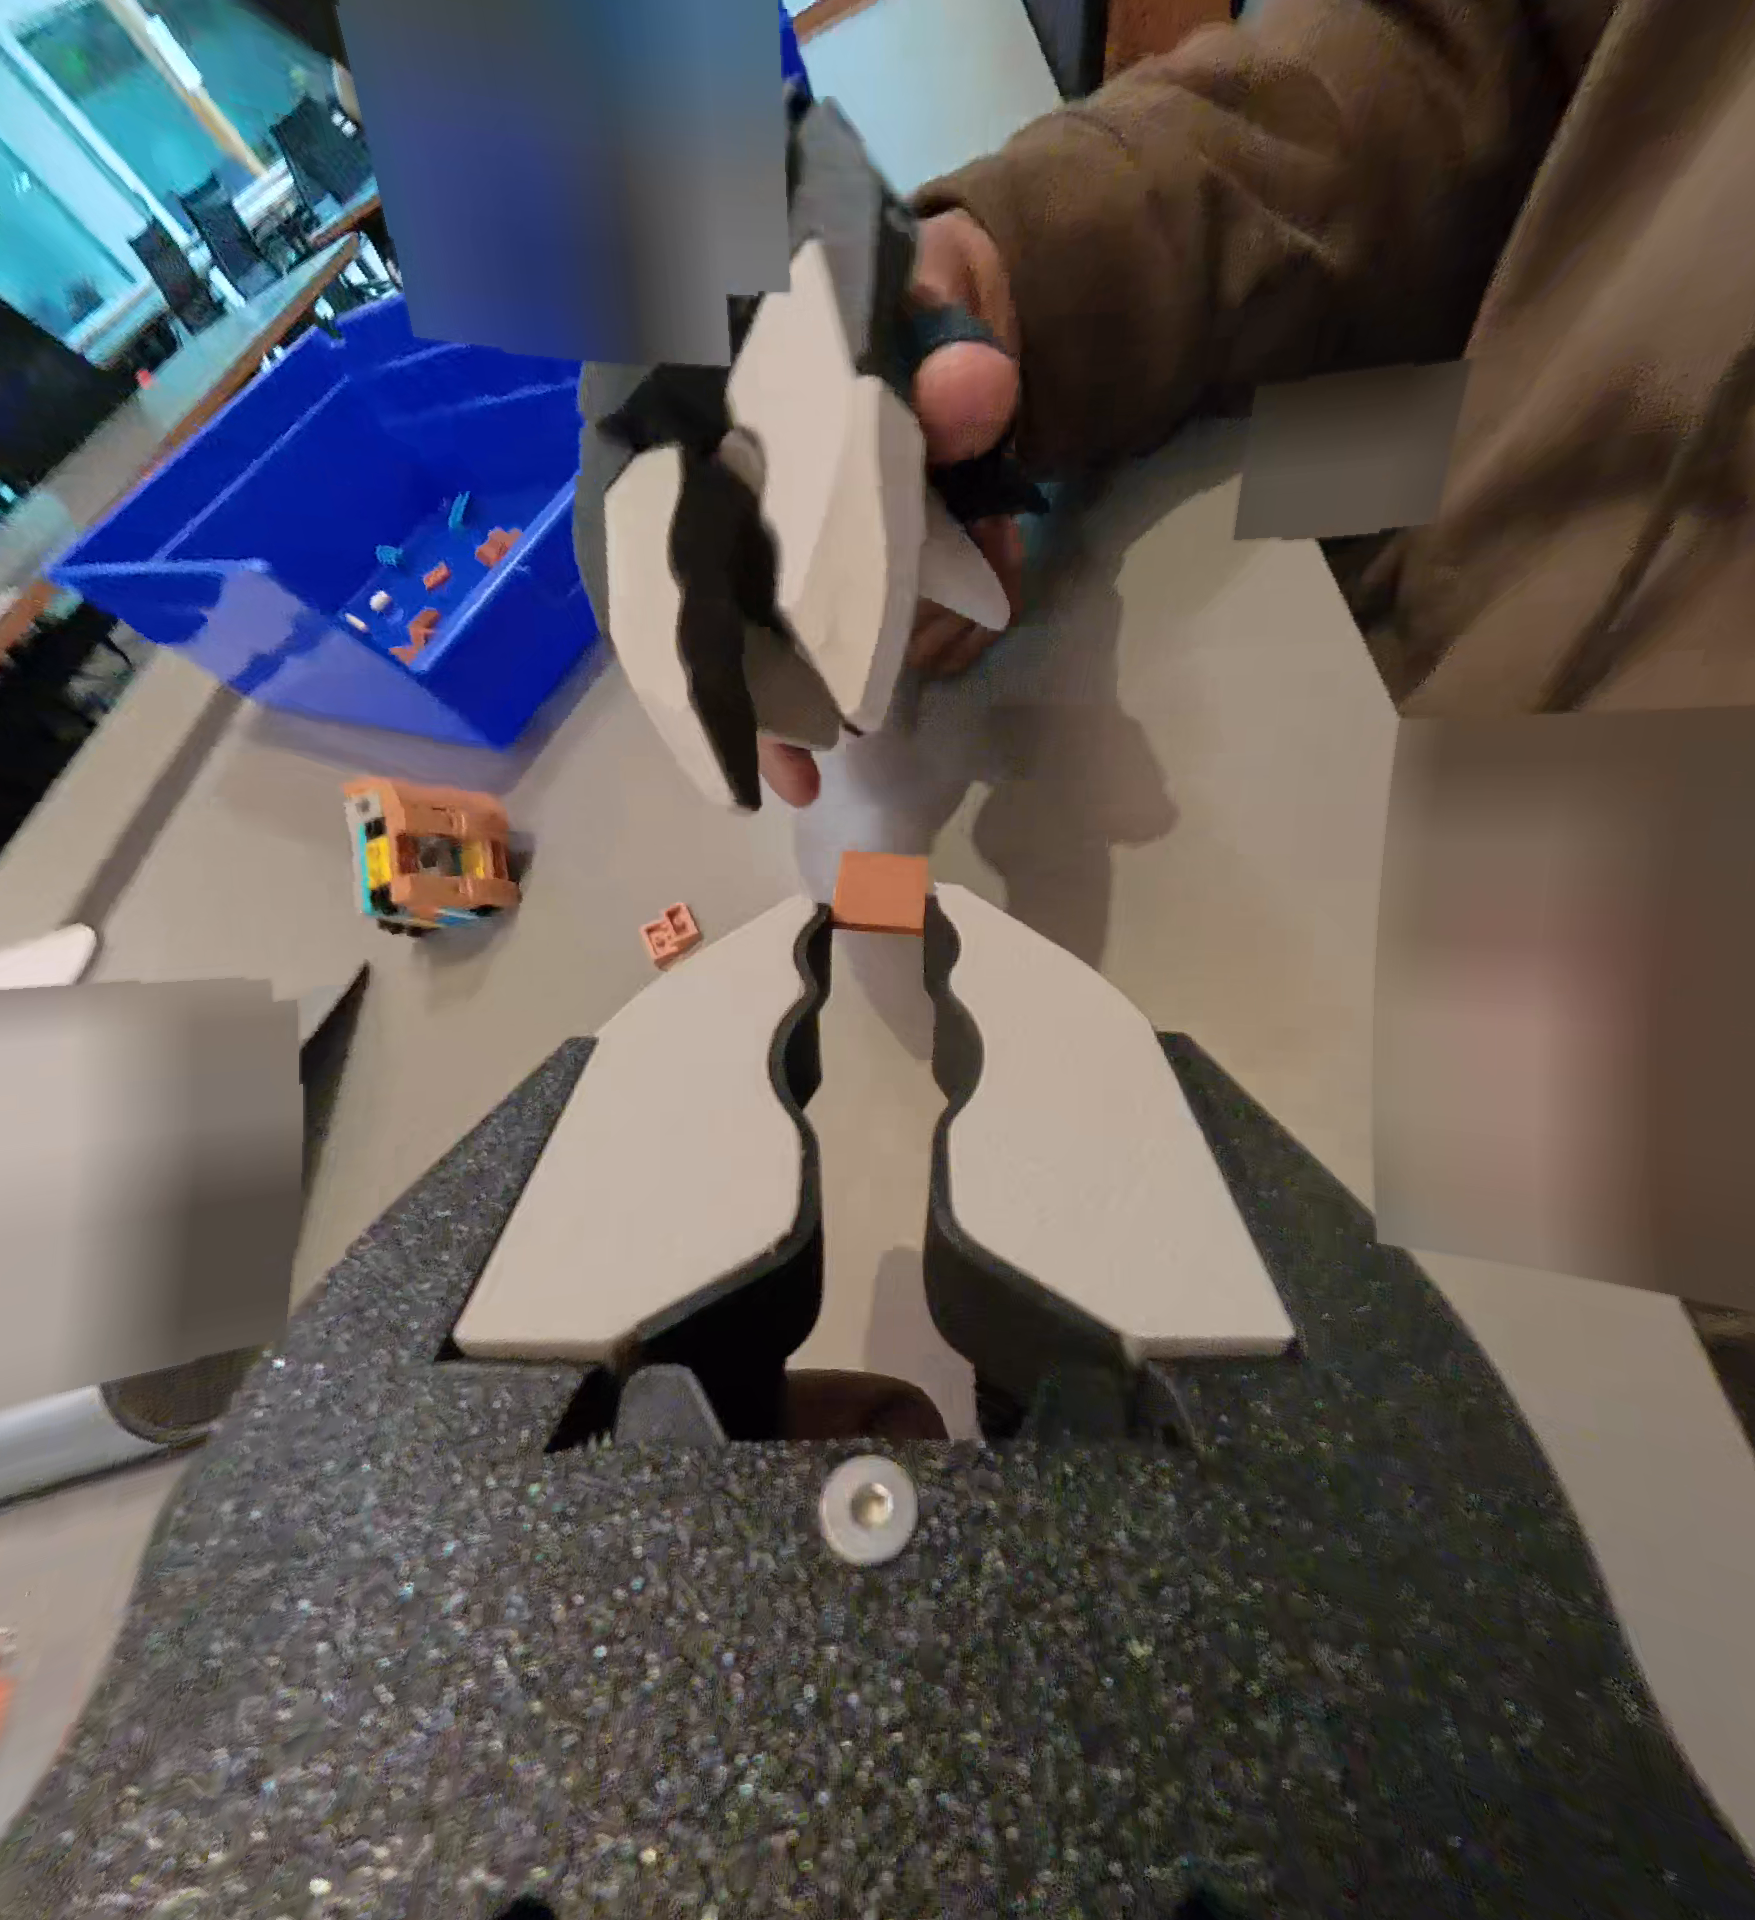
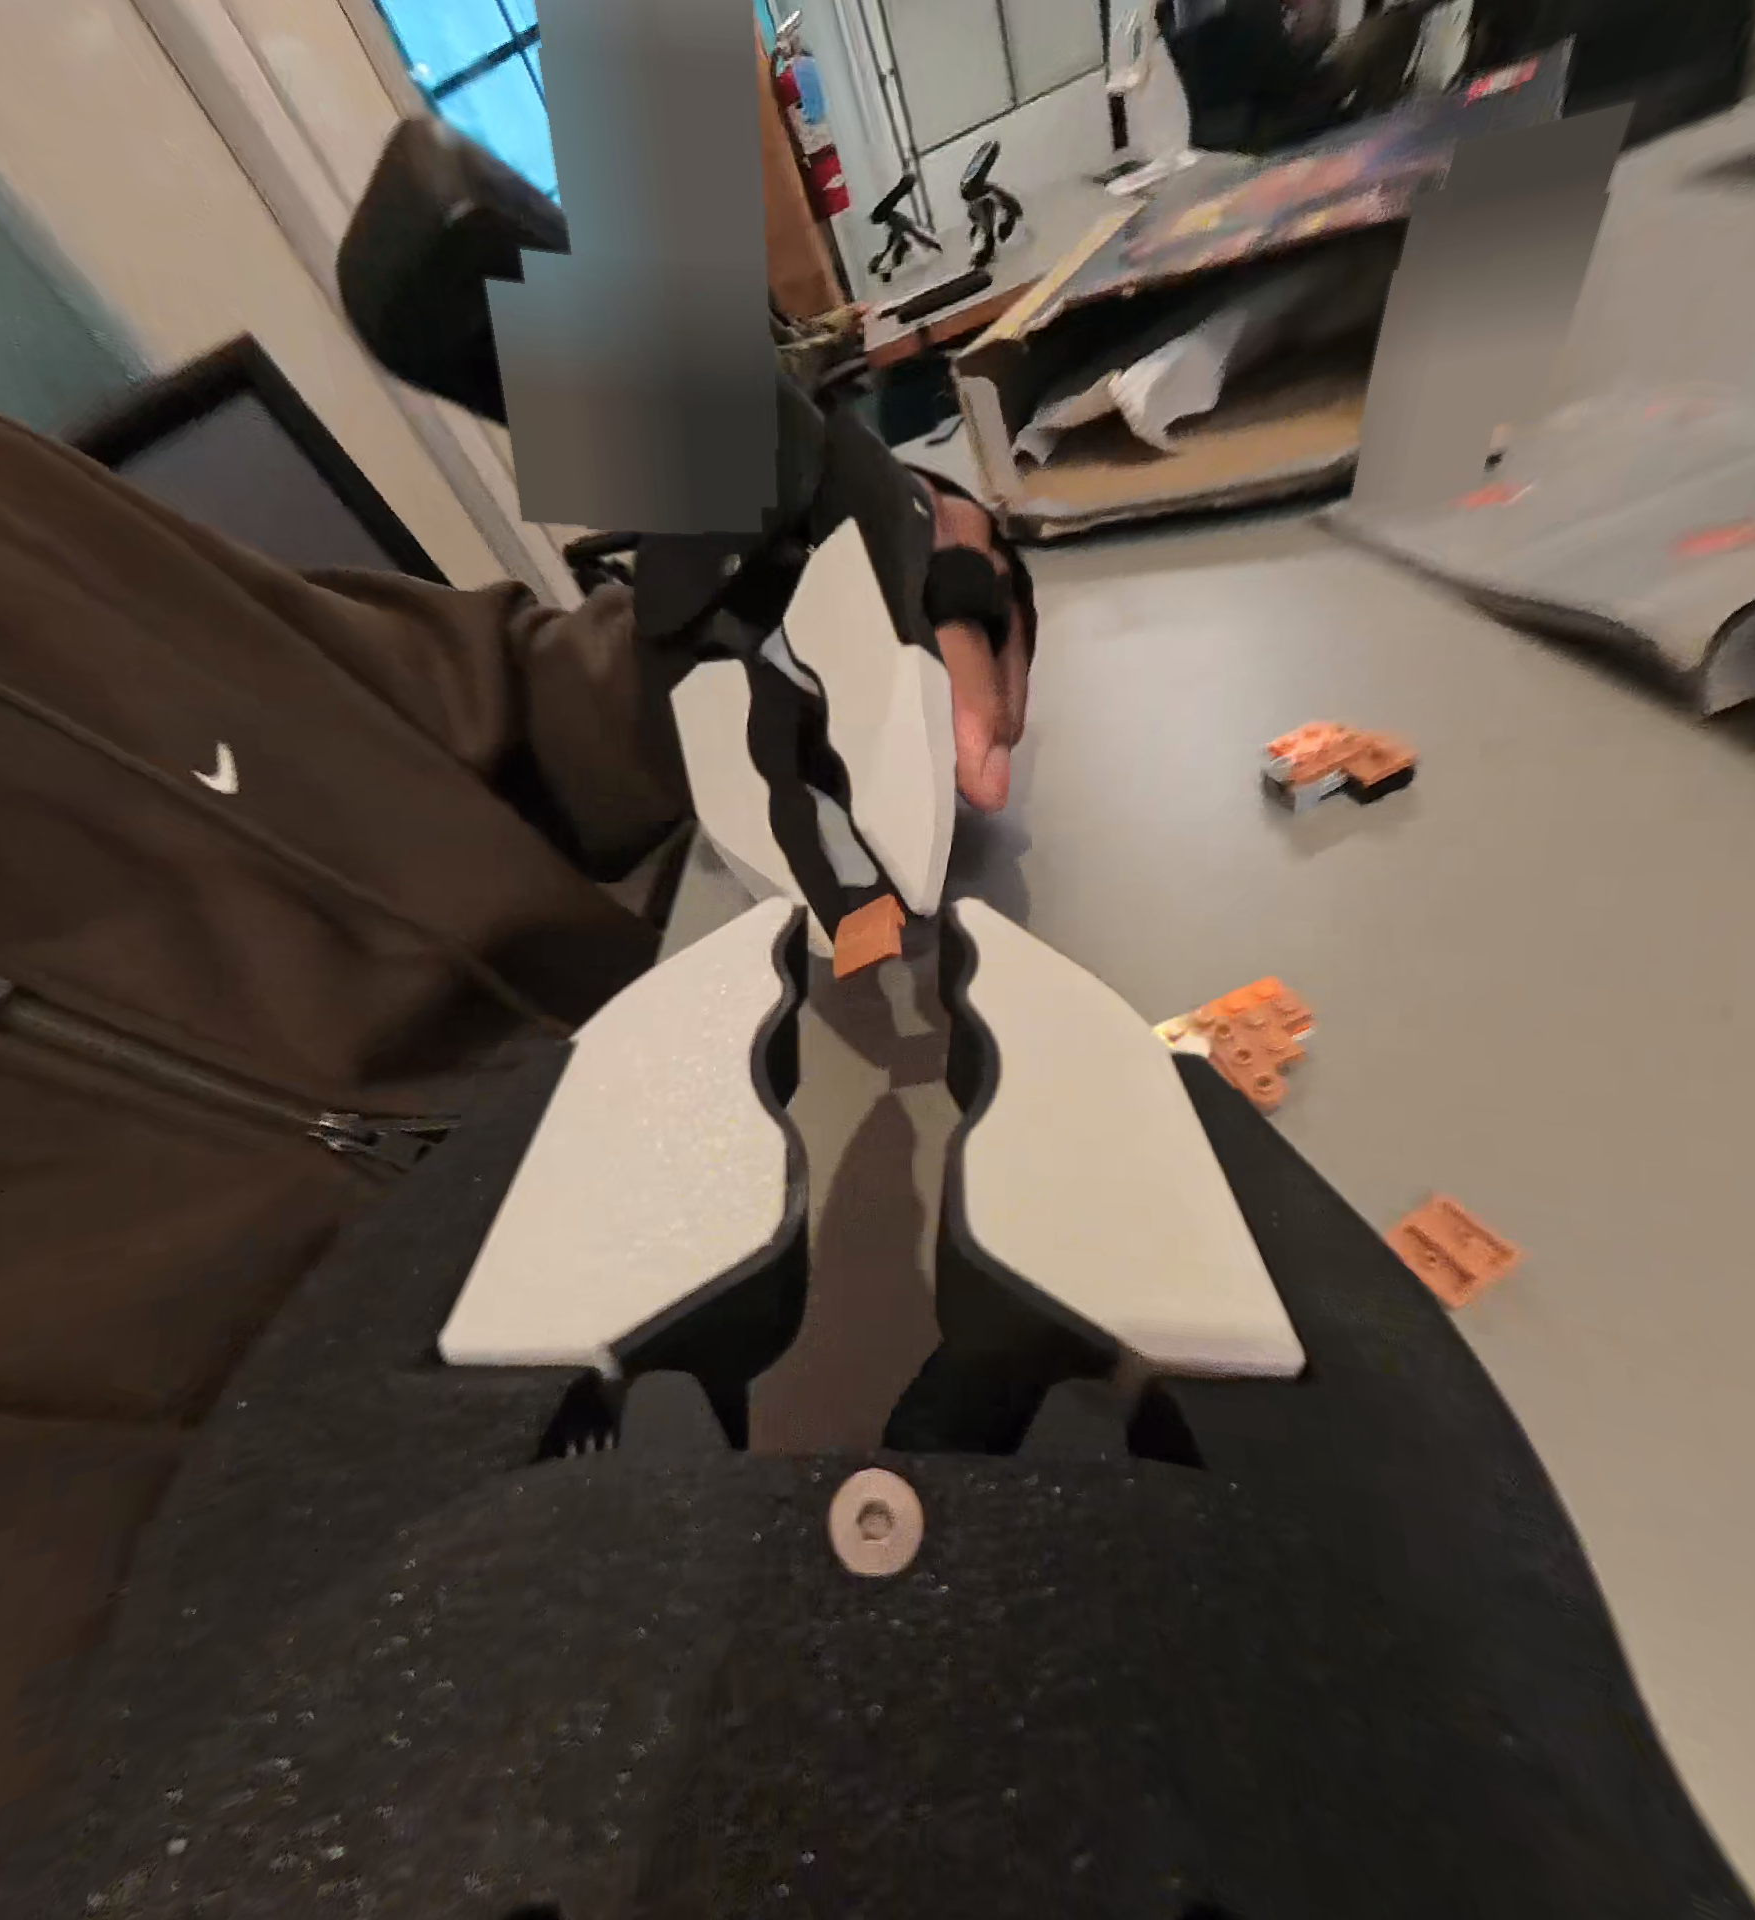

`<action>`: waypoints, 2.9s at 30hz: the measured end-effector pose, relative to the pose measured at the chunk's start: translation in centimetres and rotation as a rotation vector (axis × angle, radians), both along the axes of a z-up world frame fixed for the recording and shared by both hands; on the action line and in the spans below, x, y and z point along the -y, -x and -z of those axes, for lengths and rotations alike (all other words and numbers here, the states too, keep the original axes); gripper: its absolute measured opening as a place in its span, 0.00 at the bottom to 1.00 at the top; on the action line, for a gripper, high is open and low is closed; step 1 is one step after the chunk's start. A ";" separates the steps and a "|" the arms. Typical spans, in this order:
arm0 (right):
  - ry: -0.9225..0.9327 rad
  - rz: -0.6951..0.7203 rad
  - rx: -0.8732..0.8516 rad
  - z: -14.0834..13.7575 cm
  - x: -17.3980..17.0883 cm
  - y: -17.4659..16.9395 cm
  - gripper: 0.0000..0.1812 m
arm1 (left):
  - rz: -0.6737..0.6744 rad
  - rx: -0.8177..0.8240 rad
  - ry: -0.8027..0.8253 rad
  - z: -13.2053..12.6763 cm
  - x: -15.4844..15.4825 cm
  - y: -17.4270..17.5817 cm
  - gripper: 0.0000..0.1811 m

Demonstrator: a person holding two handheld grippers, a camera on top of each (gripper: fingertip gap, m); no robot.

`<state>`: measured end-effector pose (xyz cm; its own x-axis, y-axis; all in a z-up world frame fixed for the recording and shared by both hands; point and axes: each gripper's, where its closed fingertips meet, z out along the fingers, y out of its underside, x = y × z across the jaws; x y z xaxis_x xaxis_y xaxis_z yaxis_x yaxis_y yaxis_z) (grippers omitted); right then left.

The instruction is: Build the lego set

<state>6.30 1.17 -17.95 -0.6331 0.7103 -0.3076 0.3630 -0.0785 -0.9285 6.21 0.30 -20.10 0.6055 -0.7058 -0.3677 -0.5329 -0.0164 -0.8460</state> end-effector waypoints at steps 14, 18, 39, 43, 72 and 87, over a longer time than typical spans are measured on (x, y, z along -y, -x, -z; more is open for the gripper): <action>-0.304 0.011 -0.046 2.6 1.3 0.3 0.11 | -0.019 0.142 0.105 0.1 -0.4 -0.2 0.09; -0.306 0.003 -0.037 2.8 1.3 0.2 0.09 | -0.005 0.143 0.119 0.4 -0.3 -0.4 0.09; -0.227 0.043 0.039 2.4 -1.8 -0.8 0.09 | -0.398 -0.016 0.459 6.1 -4.8 5.1 0.23; -0.224 0.047 0.058 2.6 -2.1 -0.8 0.09 | -0.353 0.025 0.494 6.2 -4.6 4.8 0.18; -0.496 0.037 0.131 6.0 -2.3 0.9 0.09 | -0.125 0.013 0.385 5.0 -3.6 1.4 0.18; -0.508 0.042 0.125 6.0 -2.3 0.7 0.09 | -0.106 -0.008 0.360 5.0 -3.6 1.1 0.18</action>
